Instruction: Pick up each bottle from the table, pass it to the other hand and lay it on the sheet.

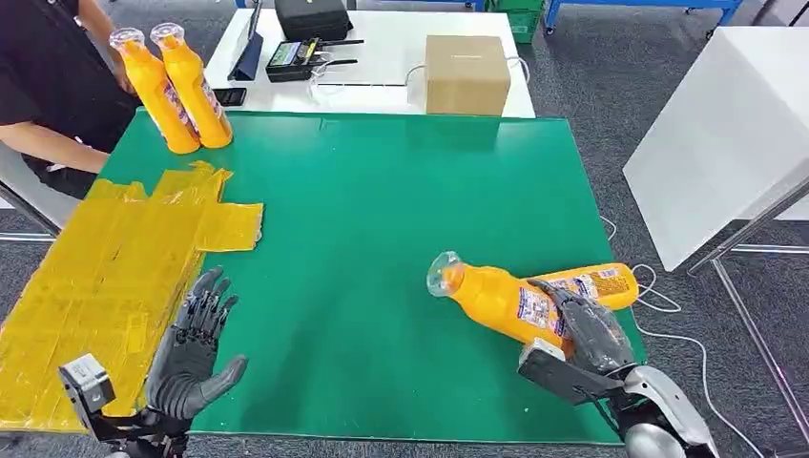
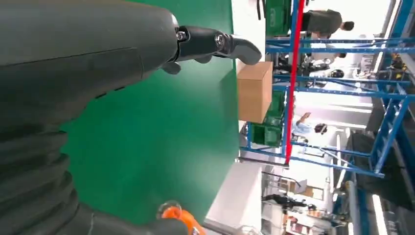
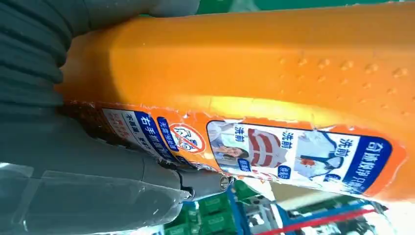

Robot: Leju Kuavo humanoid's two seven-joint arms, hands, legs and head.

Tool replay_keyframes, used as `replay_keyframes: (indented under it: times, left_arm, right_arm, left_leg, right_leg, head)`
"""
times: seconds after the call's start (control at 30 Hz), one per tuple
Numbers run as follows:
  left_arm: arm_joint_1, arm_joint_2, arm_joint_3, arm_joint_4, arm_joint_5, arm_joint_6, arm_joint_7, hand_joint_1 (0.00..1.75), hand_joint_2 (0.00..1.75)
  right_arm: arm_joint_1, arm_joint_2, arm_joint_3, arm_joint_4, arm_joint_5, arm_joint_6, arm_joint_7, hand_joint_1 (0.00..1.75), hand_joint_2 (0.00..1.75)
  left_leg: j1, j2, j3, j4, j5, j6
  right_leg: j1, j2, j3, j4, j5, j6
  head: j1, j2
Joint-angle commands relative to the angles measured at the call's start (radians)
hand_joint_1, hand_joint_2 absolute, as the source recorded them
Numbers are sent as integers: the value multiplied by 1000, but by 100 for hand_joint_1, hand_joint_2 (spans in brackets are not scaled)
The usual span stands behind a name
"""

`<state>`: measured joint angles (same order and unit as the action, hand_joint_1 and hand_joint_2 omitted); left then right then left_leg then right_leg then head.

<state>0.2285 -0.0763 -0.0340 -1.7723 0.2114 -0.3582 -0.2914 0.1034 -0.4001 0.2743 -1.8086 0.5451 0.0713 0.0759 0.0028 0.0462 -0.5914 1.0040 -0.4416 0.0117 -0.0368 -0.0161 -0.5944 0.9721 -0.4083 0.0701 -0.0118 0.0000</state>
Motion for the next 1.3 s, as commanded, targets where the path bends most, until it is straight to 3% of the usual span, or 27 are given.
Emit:
replay_keyframes:
  times: [0.03,0.43,0.73,0.77,1.07,1.3]
  left_arm:
    - [6,-32,-161,7,90,-7,11,0,175]
    - [-67,-41,-263,96,225,-53,70,0,175]
    - [-67,-36,-268,94,223,-49,65,0,175]
    - [-79,-41,-271,78,194,-72,13,0,175]
    - [-129,-96,-218,134,127,-24,41,0,175]
    - [-133,-112,-208,139,75,5,26,0,175]
  right_arm:
    - [-158,167,127,76,-3,20,-14,175,175]
    - [-315,340,323,313,-25,8,-9,175,175]
    - [-321,332,336,313,-30,-6,-9,175,175]
    - [-353,329,362,301,4,-26,-24,175,175]
    - [-485,424,487,373,-40,13,55,175,175]
    - [-495,466,583,404,-49,16,56,175,175]
  left_leg:
    - [2,1,4,0,-1,-1]
    - [2,1,4,-1,0,0]
    - [2,-2,3,-1,1,0]
    - [3,-2,4,0,0,0]
    - [2,0,3,0,1,-1]
    - [2,0,2,-1,1,-1]
  right_leg:
    - [2,6,2,-1,1,-5]
    - [3,4,2,-1,1,-4]
    - [2,1,2,-1,0,-3]
    - [3,1,3,-1,0,-5]
    - [2,4,0,0,1,-5]
    - [3,2,0,0,1,-3]
  head:
    - [0,0]
    - [0,0]
    - [0,0]
    - [0,0]
    - [0,0]
    - [0,0]
